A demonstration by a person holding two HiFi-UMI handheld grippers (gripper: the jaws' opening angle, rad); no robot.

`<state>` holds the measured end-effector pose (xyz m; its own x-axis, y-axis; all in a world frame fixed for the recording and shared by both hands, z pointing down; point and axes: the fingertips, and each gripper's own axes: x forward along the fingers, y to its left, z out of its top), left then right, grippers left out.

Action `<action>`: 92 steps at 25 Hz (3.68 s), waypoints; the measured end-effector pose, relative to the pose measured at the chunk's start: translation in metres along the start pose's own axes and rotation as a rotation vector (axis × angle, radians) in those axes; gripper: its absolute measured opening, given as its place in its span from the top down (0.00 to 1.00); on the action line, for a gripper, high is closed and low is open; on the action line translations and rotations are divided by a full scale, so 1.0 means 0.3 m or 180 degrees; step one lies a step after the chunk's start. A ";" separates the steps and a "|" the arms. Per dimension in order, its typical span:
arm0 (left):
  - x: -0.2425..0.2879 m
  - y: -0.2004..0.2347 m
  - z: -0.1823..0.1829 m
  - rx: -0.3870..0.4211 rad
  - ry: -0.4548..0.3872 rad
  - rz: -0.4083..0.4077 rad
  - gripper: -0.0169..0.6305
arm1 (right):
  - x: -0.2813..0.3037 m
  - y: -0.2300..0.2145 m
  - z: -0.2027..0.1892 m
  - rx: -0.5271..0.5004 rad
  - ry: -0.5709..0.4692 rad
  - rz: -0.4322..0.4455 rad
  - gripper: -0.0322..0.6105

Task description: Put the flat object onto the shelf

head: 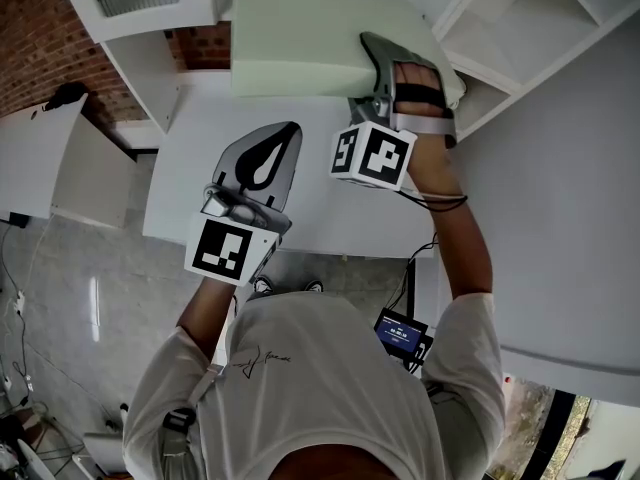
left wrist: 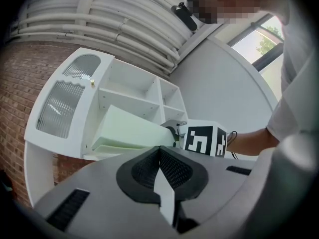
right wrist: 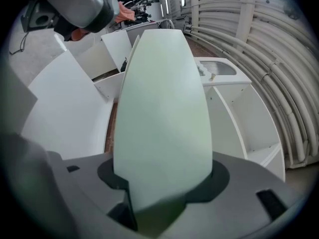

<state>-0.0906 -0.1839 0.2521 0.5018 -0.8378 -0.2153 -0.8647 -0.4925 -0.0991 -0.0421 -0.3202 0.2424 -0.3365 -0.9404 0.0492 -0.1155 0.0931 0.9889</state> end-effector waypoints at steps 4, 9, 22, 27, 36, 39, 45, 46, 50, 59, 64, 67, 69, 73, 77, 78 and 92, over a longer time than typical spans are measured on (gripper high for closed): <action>0.035 0.034 0.012 -0.0053 -0.0071 0.0015 0.95 | 0.012 0.023 0.004 -0.0119 0.0046 0.0028 0.52; 0.066 0.064 0.009 -0.0048 -0.0058 0.0032 0.95 | 0.024 0.029 0.003 -0.0143 0.0083 0.0044 0.51; 0.148 0.085 -0.008 -0.0212 -0.0057 -0.0078 0.95 | 0.062 0.051 -0.004 -0.0206 0.0119 0.0069 0.51; 0.180 0.078 -0.001 -0.0520 -0.0108 -0.0272 0.95 | 0.077 0.052 0.001 -0.0245 0.0069 -0.0028 0.51; 0.208 0.115 -0.010 -0.0682 -0.0200 -0.0127 0.95 | 0.097 0.052 0.006 -0.0414 -0.0145 -0.0294 0.50; 0.207 0.140 0.001 -0.0779 -0.0284 -0.0088 0.95 | 0.092 0.046 0.022 -0.0515 -0.0242 -0.0331 0.48; 0.219 0.168 -0.003 -0.0843 -0.0318 -0.0037 0.95 | 0.057 0.061 0.075 -0.0635 -0.0667 -0.0326 0.47; 0.223 0.173 -0.008 -0.0846 -0.0309 -0.0026 0.95 | 0.051 0.066 0.082 -0.0646 -0.0744 -0.0324 0.47; 0.247 0.190 -0.030 -0.0862 -0.0277 0.0007 0.95 | 0.046 0.080 0.081 -0.0675 -0.0862 -0.0369 0.47; 0.302 0.209 -0.065 -0.0843 -0.0190 0.0015 0.95 | 0.046 0.107 0.063 -0.0559 -0.0992 -0.0291 0.47; 0.328 0.202 -0.075 -0.0821 -0.0163 -0.0024 0.95 | 0.025 0.117 0.053 -0.0495 -0.1079 -0.0240 0.47; 0.341 0.211 -0.075 -0.0759 -0.0153 0.0005 0.95 | 0.001 0.120 0.055 -0.0399 -0.1155 -0.0238 0.47; 0.352 0.219 -0.075 -0.0753 -0.0145 0.0018 0.95 | -0.010 0.121 0.046 -0.0328 -0.1177 -0.0244 0.47; 0.363 0.233 -0.082 -0.0730 -0.0125 0.0034 0.95 | -0.015 0.117 0.005 -0.0157 -0.1093 -0.0244 0.49; 0.364 0.241 -0.091 -0.0714 -0.0102 0.0048 0.95 | -0.030 0.093 -0.032 0.0064 -0.1038 -0.0339 0.67; 0.366 0.242 -0.091 -0.0709 -0.0102 0.0051 0.95 | -0.030 0.090 -0.041 0.0125 -0.1012 -0.0343 0.69; 0.379 0.272 -0.111 -0.0490 0.0013 0.0096 0.95 | 0.010 0.070 -0.095 0.0529 -0.0733 -0.0431 0.81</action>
<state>-0.1034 -0.3272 0.2520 0.4759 -0.8536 -0.2119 -0.8658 -0.4971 0.0577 -0.0188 -0.3305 0.2674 -0.5083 -0.8509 -0.1330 -0.3185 0.0422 0.9470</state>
